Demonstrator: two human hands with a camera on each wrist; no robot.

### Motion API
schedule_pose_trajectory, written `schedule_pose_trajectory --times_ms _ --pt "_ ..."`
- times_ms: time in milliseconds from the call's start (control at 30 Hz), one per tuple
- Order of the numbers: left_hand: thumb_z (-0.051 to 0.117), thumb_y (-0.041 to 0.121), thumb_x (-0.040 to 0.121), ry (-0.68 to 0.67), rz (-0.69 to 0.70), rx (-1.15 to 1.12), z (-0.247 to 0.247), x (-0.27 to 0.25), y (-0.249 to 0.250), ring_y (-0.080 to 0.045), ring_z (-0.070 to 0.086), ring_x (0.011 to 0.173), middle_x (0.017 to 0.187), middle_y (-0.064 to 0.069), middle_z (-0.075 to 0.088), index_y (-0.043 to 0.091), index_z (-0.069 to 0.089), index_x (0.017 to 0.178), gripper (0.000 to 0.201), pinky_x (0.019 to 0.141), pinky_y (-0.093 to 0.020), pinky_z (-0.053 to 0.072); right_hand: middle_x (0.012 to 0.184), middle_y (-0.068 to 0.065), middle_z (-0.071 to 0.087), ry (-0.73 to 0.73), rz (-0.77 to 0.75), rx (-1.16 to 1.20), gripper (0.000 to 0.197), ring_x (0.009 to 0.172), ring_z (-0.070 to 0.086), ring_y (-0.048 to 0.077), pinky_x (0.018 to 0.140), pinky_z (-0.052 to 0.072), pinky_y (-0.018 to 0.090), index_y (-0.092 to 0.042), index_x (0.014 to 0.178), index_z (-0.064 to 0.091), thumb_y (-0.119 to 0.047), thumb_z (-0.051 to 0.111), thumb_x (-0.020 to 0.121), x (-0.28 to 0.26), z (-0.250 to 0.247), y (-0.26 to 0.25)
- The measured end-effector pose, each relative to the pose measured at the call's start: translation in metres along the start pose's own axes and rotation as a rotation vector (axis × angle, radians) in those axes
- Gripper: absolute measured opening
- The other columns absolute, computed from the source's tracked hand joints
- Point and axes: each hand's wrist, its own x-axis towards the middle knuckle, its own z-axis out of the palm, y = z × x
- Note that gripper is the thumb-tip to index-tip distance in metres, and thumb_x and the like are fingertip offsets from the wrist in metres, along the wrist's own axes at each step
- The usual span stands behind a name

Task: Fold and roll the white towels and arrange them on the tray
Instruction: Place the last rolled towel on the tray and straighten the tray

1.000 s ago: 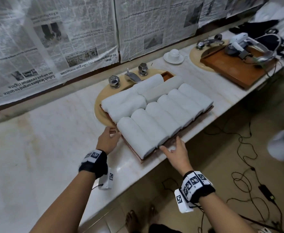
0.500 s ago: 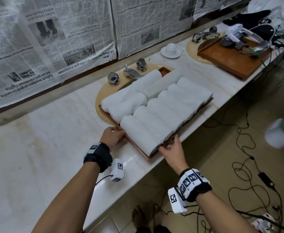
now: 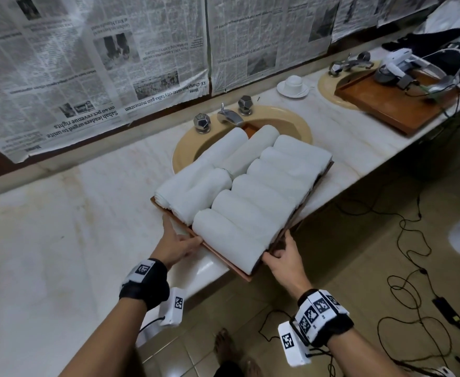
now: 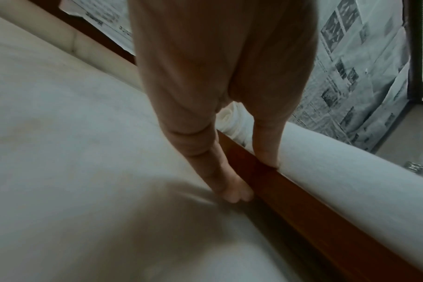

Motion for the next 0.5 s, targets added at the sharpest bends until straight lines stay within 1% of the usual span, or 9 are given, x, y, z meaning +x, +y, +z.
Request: schedule_pose_trajectory --times_ms 33,67,133,200,267,333,400,467,500 --pt "0.085 0.016 0.078 0.008 0.014 -0.033 -0.003 -0.004 -0.002 -0.026 0.069 0.104 0.113 -0.014 0.070 0.044 -0.023 0.150 0.132 0.088 -0.044 0.058 0.140 0.010 0.047 -0.011 0.006 -0.004 0.102 0.107 0.057 0.017 0.091 0.045 0.029 -0.023 0.158 0.015 -0.020 0.081 0.080 -0.002 0.000 0.002" --pt "0.087 0.013 0.075 0.025 0.034 -0.072 -0.008 -0.010 -0.002 -0.027 0.068 0.106 0.116 -0.015 0.067 0.048 -0.014 0.150 0.130 0.088 -0.046 0.058 0.141 0.010 0.048 -0.022 0.013 -0.004 0.104 0.107 0.058 0.017 0.092 0.045 0.029 -0.023 0.158 0.014 -0.021 0.081 0.079 -0.003 -0.001 0.005" --pt "0.088 0.010 0.069 0.099 0.096 -0.131 -0.021 -0.017 -0.003 -0.027 0.065 0.111 0.126 -0.014 0.060 0.052 0.007 0.146 0.119 0.082 -0.044 0.060 0.142 0.011 0.049 -0.040 0.020 0.004 0.106 0.107 0.059 0.016 0.092 0.045 0.029 -0.025 0.158 0.013 -0.025 0.082 0.077 -0.007 -0.002 0.009" --pt "0.087 0.010 0.067 0.174 0.123 -0.144 -0.035 -0.022 -0.004 -0.024 0.061 0.113 0.137 -0.011 0.051 0.045 0.017 0.146 0.111 0.079 -0.043 0.060 0.141 0.010 0.050 -0.057 0.016 -0.006 0.108 0.106 0.061 0.014 0.091 0.045 0.029 -0.027 0.158 0.013 -0.030 0.082 0.075 -0.013 -0.004 0.014" --pt "0.091 0.013 0.062 0.221 0.115 -0.110 -0.046 -0.029 -0.010 -0.024 0.058 0.116 0.144 -0.009 0.045 0.034 0.022 0.148 0.112 0.084 -0.046 0.059 0.140 0.010 0.051 -0.083 0.019 -0.004 0.109 0.106 0.062 0.012 0.090 0.045 0.028 -0.027 0.158 0.014 -0.032 0.083 0.073 -0.022 -0.004 0.017" --pt "0.093 0.025 0.051 0.250 0.122 -0.073 -0.055 -0.039 -0.015 -0.023 0.056 0.121 0.145 -0.003 0.046 0.027 0.025 0.147 0.117 0.090 -0.048 0.057 0.135 0.011 0.055 -0.096 0.001 -0.008 0.106 0.106 0.063 0.012 0.089 0.046 0.027 -0.026 0.158 0.016 -0.028 0.083 0.075 -0.031 -0.003 0.018" --pt "0.094 0.033 0.047 0.266 0.136 -0.028 -0.062 -0.047 -0.023 -0.021 0.055 0.123 0.143 0.001 0.048 0.027 0.031 0.143 0.115 0.095 -0.049 0.054 0.130 0.011 0.059 -0.115 -0.003 -0.017 0.104 0.106 0.064 0.012 0.089 0.047 0.026 -0.026 0.157 0.017 -0.025 0.082 0.077 -0.036 -0.002 0.017" --pt "0.095 0.034 0.048 0.269 0.144 -0.013 -0.069 -0.055 -0.031 -0.020 0.057 0.120 0.138 0.002 0.051 0.029 0.038 0.136 0.105 0.097 -0.051 0.053 0.126 0.009 0.061 -0.132 -0.008 -0.030 0.103 0.105 0.064 0.012 0.091 0.049 0.029 -0.027 0.157 0.017 -0.026 0.082 0.077 -0.041 0.001 0.016" --pt "0.095 0.032 0.049 0.274 0.142 -0.008 -0.073 -0.059 -0.035 -0.020 0.057 0.119 0.136 0.002 0.052 0.028 0.039 0.135 0.103 0.097 -0.051 0.053 0.124 0.007 0.061 -0.140 -0.014 -0.038 0.103 0.104 0.064 0.013 0.092 0.051 0.031 -0.028 0.157 0.018 -0.028 0.082 0.076 -0.043 0.003 0.014"
